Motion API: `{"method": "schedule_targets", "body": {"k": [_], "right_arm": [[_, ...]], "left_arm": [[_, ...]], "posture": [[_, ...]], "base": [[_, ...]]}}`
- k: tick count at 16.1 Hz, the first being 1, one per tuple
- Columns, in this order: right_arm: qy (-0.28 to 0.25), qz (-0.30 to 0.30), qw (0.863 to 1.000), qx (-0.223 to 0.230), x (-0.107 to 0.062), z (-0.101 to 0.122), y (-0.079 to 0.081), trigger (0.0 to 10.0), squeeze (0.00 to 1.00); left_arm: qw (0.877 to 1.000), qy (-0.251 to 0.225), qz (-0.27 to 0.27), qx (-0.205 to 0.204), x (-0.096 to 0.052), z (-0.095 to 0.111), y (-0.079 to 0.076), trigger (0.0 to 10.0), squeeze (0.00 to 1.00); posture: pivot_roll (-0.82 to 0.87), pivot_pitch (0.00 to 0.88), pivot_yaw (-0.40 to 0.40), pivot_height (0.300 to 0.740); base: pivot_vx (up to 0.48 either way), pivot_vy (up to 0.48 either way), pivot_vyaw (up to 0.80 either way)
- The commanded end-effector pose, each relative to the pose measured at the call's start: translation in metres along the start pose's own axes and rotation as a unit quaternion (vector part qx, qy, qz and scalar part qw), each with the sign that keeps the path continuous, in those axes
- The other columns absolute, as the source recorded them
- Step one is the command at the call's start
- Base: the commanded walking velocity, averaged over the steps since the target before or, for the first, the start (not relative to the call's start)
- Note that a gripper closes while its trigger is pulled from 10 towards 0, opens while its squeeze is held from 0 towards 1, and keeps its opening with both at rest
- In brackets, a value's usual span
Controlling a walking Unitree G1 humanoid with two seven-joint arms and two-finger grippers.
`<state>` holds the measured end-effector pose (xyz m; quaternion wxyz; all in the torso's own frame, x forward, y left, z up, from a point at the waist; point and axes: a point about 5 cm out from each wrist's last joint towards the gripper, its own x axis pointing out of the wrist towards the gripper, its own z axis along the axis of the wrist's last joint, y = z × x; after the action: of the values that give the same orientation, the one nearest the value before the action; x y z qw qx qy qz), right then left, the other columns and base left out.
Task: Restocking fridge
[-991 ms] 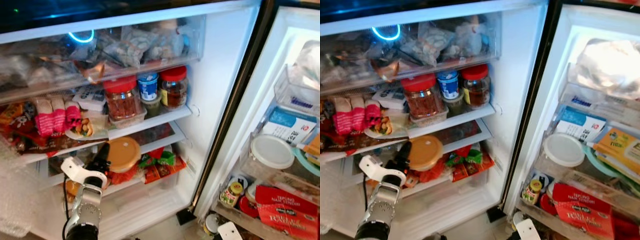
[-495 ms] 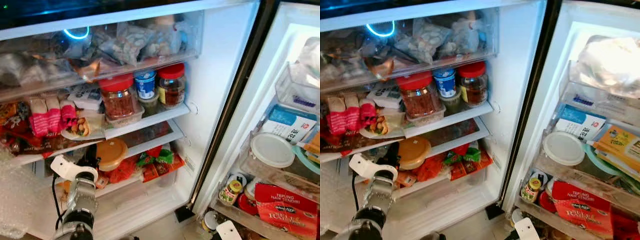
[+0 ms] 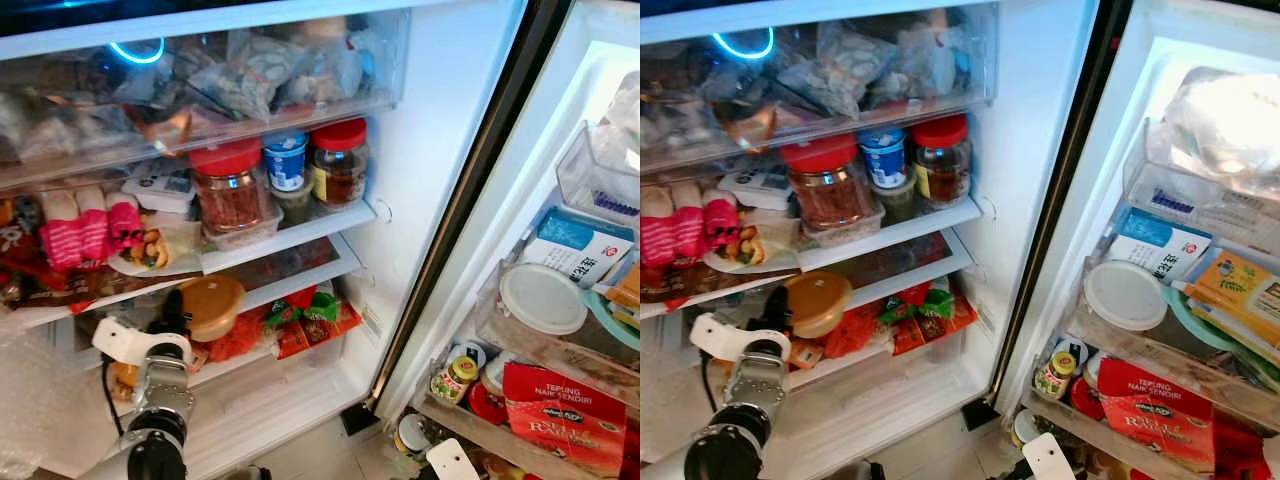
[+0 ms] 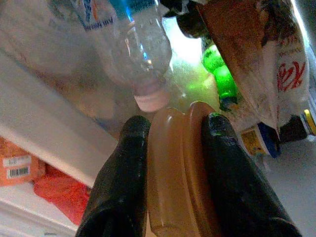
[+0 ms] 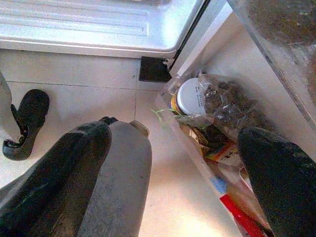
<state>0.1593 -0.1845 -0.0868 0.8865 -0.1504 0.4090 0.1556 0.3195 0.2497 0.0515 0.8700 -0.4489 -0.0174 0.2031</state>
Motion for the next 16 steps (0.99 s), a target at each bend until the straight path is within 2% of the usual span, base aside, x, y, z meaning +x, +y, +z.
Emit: {"method": "schedule_targets", "body": {"k": [1,3,9,10,11,12,14,16], "right_arm": [[0.073,0.028,0.997,-0.013,-0.015,-0.040,0.008,10.0,0.00],[0.071,0.031,0.997,-0.018,-0.016,-0.041,0.008,10.0,0.00],[0.060,0.041,0.997,-0.031,-0.019,-0.044,0.009,10.0,0.00],[0.058,0.043,0.997,-0.032,-0.020,-0.044,0.009,10.0,0.00],[0.057,0.043,0.997,-0.032,-0.020,-0.044,0.010,10.0,0.00],[0.054,0.044,0.997,-0.034,-0.019,-0.043,0.010,10.0,0.00],[0.048,0.044,0.997,-0.038,-0.019,-0.041,0.009,10.0,0.00],[0.047,0.043,0.997,-0.042,-0.018,-0.040,0.008,10.0,0.00]], "left_arm": [[1.000,-0.022,0.009,-0.002,0.005,0.011,-0.002,10.0,0.00],[0.999,-0.046,0.013,-0.011,0.009,0.023,-0.005,10.0,0.00],[0.999,-0.050,-0.013,0.003,0.018,0.028,-0.024,10.0,0.00],[0.999,-0.051,-0.009,-0.008,0.017,0.026,-0.023,10.0,0.38],[0.999,-0.052,-0.006,-0.012,0.016,0.025,-0.022,10.0,0.38],[0.999,-0.050,-0.002,-0.012,0.014,0.022,-0.019,10.0,1.00],[0.998,-0.061,0.015,-0.014,0.011,0.026,-0.009,10.0,1.00],[0.997,-0.071,0.018,-0.016,0.012,0.031,-0.008,10.0,1.00]], "posture": [[-0.19,0.117,-0.085,0.665],[-0.20,0.122,-0.093,0.665],[-0.21,0.135,-0.106,0.665],[-0.21,0.135,-0.106,0.665],[-0.21,0.135,-0.106,0.665],[-0.22,0.134,-0.107,0.665],[-0.22,0.132,-0.107,0.665],[-0.20,0.125,-0.107,0.665]], "base": [[0.000,0.000,0.00],[0.000,0.000,0.00],[0.000,0.000,0.00],[0.000,0.000,0.00],[0.000,0.000,0.00],[0.000,0.000,0.00],[0.000,0.000,0.00],[0.000,0.000,0.00]]}}
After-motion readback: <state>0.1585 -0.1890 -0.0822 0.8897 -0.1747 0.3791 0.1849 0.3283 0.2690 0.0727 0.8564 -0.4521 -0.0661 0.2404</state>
